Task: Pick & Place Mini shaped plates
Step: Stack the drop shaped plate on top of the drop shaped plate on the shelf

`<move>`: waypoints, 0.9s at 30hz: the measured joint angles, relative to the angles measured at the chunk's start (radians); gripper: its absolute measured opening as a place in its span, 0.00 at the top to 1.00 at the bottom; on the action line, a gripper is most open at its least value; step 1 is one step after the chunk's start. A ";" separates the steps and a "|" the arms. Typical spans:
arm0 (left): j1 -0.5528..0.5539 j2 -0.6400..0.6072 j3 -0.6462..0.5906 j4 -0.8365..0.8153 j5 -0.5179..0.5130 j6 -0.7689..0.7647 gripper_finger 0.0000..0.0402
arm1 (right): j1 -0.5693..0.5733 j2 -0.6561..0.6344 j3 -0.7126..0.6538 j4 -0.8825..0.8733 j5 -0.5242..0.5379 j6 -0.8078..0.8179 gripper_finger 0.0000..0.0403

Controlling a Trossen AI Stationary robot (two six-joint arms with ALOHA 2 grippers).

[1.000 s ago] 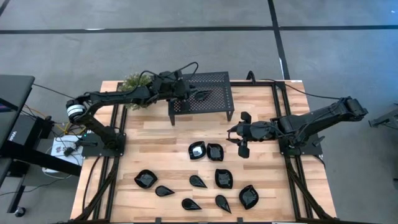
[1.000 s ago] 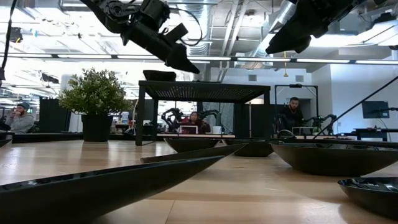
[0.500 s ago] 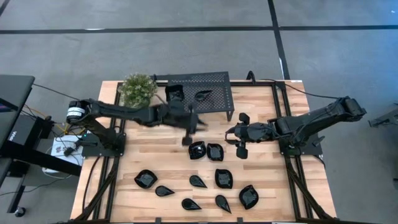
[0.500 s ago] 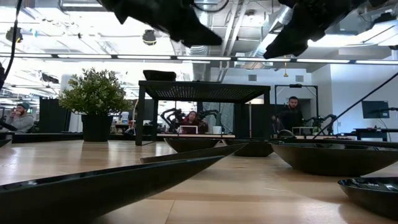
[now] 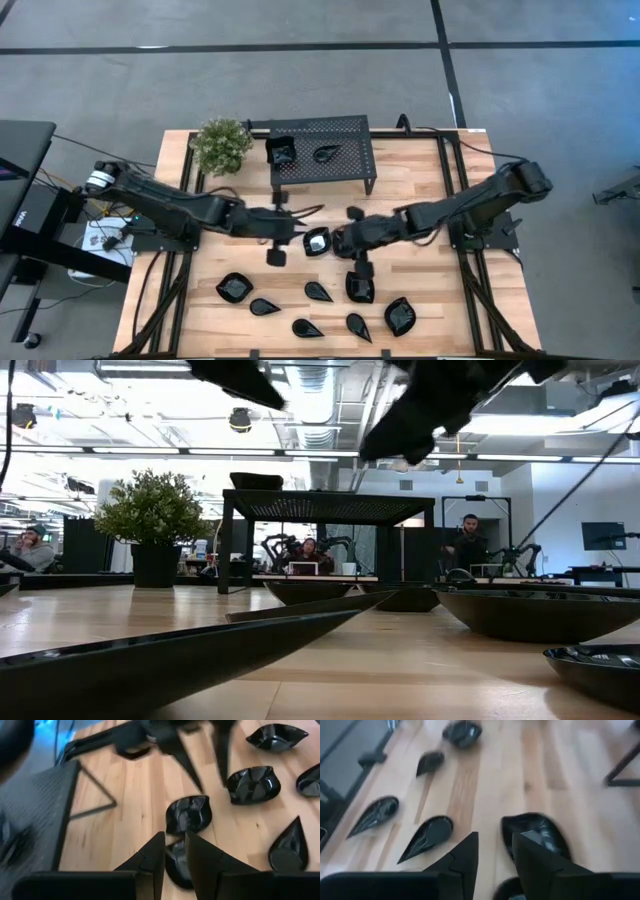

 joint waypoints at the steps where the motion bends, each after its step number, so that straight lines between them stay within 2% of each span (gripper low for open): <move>1: -0.013 -0.025 -0.007 -0.022 -0.016 -0.021 0.81 | 0.015 0.048 0.032 0.001 0.000 0.006 0.72; 8: -0.035 -0.201 -0.114 -0.005 -0.047 -0.028 0.81 | 0.108 0.302 0.276 -0.122 -0.003 0.145 0.70; 14: -0.016 -0.325 -0.229 0.009 -0.071 -0.032 0.81 | 0.145 0.475 0.485 -0.221 -0.027 0.156 0.67; 21: -0.008 -0.415 -0.354 0.062 -0.075 -0.073 0.81 | 0.153 0.611 0.660 -0.464 -0.060 0.160 0.65; 27: -0.008 -0.435 -0.397 0.116 -0.075 -0.073 0.81 | 0.134 0.630 0.686 -0.537 -0.132 0.163 0.65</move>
